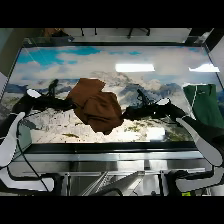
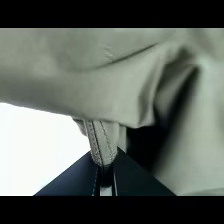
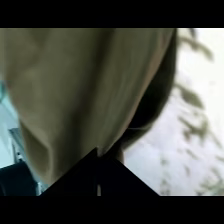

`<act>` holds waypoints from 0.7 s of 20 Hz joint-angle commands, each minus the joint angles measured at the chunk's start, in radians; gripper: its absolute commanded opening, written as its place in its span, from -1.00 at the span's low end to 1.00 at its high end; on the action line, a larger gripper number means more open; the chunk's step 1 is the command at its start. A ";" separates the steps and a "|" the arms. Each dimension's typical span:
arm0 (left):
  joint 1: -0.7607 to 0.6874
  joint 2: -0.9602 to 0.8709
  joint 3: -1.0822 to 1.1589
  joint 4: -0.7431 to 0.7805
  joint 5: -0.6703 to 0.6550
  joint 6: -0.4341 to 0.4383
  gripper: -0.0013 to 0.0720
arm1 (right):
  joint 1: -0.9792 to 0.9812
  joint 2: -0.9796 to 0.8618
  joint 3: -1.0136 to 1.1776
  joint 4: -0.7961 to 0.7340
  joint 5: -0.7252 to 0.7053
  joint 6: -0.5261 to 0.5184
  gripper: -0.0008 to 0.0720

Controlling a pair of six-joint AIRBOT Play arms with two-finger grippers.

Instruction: Fold the shirts.

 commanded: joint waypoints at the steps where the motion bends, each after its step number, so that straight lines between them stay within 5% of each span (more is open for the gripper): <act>1: 0.061 0.160 0.021 -0.008 -0.060 -0.009 -0.93 | -0.034 0.025 0.105 0.066 0.087 -0.065 -0.92; 7: 0.107 0.462 0.410 -0.007 -0.230 -0.081 -0.93 | -0.211 0.152 0.678 0.066 0.153 0.014 -0.93; 14: 0.107 0.727 0.855 0.025 -0.083 -0.104 -0.93 | -0.224 0.360 1.071 -0.067 0.136 0.016 -0.93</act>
